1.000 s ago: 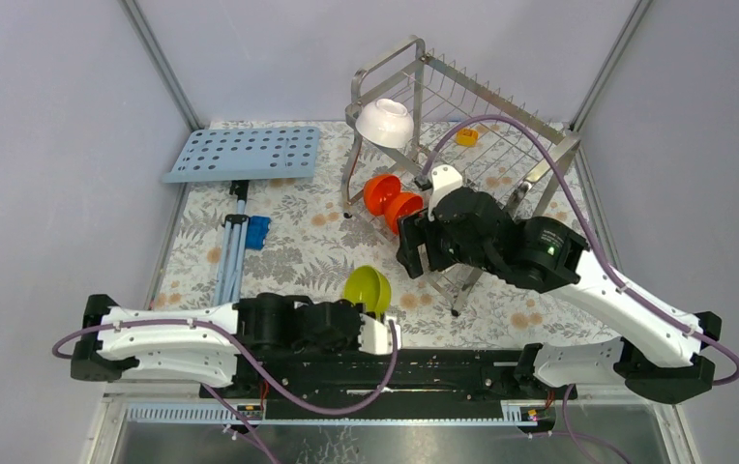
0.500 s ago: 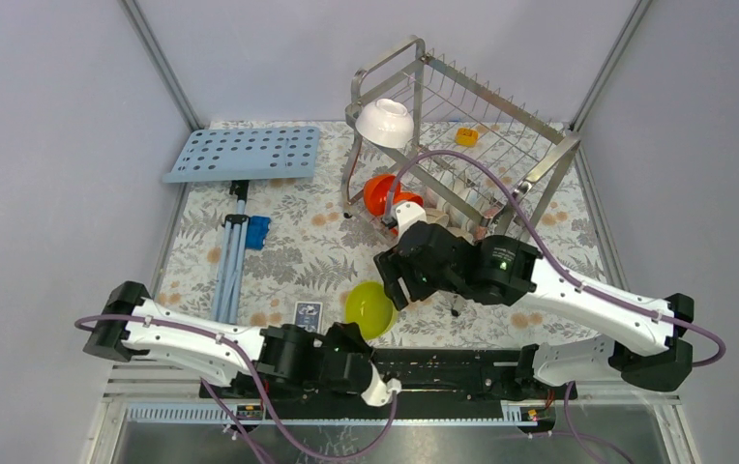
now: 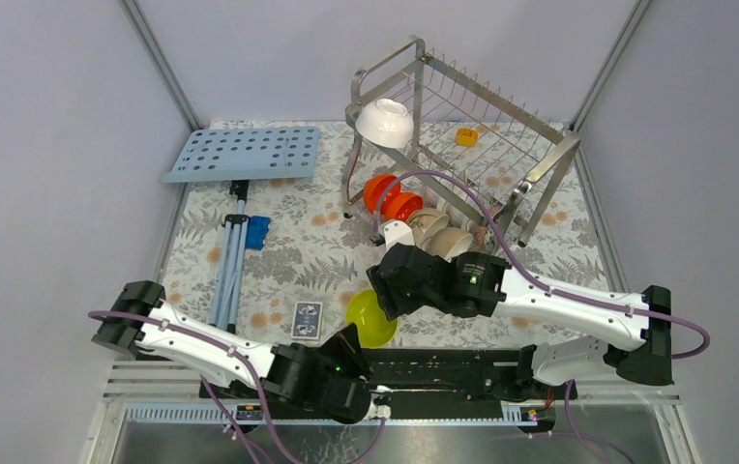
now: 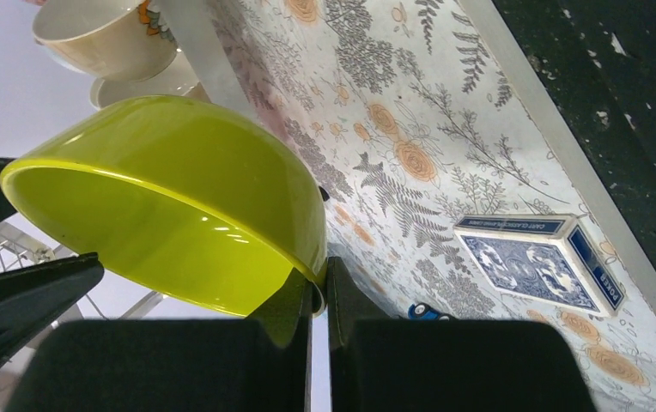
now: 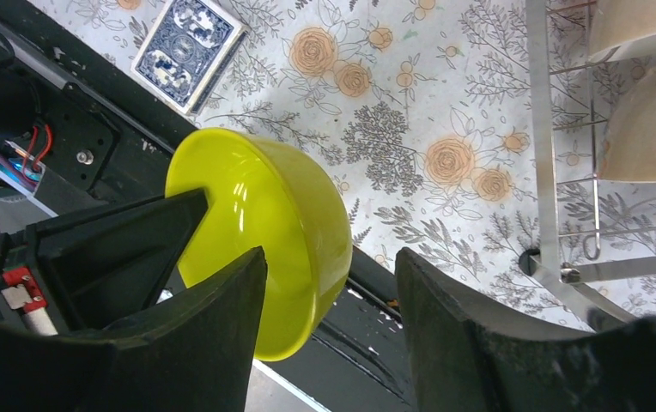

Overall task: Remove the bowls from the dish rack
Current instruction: Place the bowl at the center of the board.

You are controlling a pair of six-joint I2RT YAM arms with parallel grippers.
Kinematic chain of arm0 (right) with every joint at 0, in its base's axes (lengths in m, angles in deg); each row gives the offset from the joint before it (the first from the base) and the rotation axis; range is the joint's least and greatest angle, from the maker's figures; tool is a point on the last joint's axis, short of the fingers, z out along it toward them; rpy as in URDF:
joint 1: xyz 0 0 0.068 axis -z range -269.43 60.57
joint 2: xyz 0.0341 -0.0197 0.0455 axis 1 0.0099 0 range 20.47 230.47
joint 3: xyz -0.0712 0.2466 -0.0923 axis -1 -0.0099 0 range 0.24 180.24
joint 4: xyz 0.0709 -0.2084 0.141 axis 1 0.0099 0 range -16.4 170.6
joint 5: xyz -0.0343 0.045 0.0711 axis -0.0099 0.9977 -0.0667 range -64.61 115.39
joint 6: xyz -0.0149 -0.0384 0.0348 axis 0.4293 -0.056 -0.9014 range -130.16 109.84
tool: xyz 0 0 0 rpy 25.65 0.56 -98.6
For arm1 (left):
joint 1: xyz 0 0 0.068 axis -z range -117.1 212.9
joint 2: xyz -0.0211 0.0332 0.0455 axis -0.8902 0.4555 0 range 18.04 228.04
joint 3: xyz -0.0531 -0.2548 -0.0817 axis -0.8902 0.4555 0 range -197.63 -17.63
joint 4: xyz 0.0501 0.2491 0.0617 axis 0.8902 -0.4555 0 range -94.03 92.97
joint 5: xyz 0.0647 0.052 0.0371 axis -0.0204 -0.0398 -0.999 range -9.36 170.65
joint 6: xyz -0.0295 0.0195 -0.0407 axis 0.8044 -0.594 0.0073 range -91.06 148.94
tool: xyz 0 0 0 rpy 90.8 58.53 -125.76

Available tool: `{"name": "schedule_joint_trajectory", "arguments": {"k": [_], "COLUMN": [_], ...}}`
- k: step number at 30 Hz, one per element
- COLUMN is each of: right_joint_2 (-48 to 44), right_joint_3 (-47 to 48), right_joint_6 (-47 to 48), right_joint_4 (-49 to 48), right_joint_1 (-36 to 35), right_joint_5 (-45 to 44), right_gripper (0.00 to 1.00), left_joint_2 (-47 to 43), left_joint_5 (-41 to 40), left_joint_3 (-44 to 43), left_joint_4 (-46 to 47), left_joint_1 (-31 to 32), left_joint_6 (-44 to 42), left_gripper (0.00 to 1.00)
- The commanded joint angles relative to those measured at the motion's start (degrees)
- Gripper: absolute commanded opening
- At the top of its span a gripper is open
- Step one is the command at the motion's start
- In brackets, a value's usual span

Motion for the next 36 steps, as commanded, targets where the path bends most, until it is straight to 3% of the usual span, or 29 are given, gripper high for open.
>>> {"name": "schedule_joint_trajectory", "arguments": {"k": [1,31,36], "right_joint_2": [0.0,4.7,5.0], "right_joint_3": [-1.4,-4.7,-4.6], "right_joint_6": [-3.1,-4.5,-4.8], "right_joint_4": [-4.6,-4.4,-4.4], "right_joint_1": [-0.8,-2.9,-3.3], "right_joint_5": [-0.9,-2.8,-2.4], "right_gripper": [0.63,0.37,0.28], "left_joint_2": [1.5,3.0,3.1], "left_joint_5": [-0.5,2.7,2.7], "left_joint_3": [-2.3,-4.3,-4.3], "left_joint_4": [-2.5,-5.1,-5.1], "left_joint_1": [0.7,2.1,2.2], "left_joint_6": [0.1,6.0,6.9], "left_gripper": [0.00,0.00,0.00]}}
